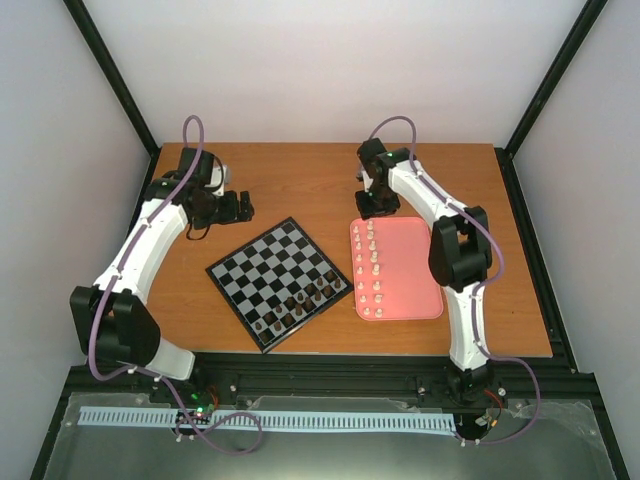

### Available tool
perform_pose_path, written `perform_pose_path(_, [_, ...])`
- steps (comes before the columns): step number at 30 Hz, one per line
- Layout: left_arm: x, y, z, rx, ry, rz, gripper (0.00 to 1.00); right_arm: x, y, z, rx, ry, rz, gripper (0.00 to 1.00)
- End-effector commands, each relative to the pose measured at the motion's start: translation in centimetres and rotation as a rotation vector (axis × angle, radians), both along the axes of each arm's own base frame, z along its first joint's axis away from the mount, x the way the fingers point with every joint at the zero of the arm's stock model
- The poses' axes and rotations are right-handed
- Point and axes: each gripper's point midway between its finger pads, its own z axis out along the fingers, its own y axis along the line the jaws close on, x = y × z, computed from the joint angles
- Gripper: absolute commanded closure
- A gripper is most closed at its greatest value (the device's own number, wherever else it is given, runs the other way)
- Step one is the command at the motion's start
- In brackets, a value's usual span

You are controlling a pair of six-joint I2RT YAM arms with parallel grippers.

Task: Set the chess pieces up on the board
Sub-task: Pick up the chess piece from the storage box.

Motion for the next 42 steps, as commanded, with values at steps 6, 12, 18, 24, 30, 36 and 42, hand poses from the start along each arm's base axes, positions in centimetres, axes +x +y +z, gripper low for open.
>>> perform_pose_path(6, [1.1, 0.0, 0.8, 0.005, -0.026, -0.009, 0.00, 1.5, 0.1, -2.3, -0.016, 0.041, 0.007, 0.60])
perform_pose_path(12, [1.2, 0.1, 0.5, 0.012, -0.018, -0.011, 0.00, 1.7, -0.1, -3.2, -0.036, 0.046, -0.011, 0.63])
perform_pose_path(18, [1.3, 0.1, 0.5, 0.014, -0.015, -0.011, 0.00, 2.0, -0.7, -4.3, -0.055, 0.059, -0.028, 0.66])
perform_pose_path(24, [1.3, 0.1, 0.3, 0.011, -0.010, -0.010, 0.00, 2.6, -0.9, -4.9, -0.051, 0.063, -0.032, 0.67])
perform_pose_path(30, [1.5, 0.0, 0.3, 0.006, -0.008, -0.008, 0.00, 2.9, -0.8, -5.4, -0.047, 0.069, -0.026, 0.69])
perform_pose_path(36, [1.6, 0.0, 0.1, 0.007, -0.002, -0.009, 0.00, 3.2, -0.7, -5.7, -0.046, 0.072, -0.028, 0.74])
perform_pose_path(42, [1.6, 0.0, -0.1, 0.008, 0.002, -0.010, 0.00, 3.0, -0.5, -6.2, -0.039, 0.091, -0.022, 0.76])
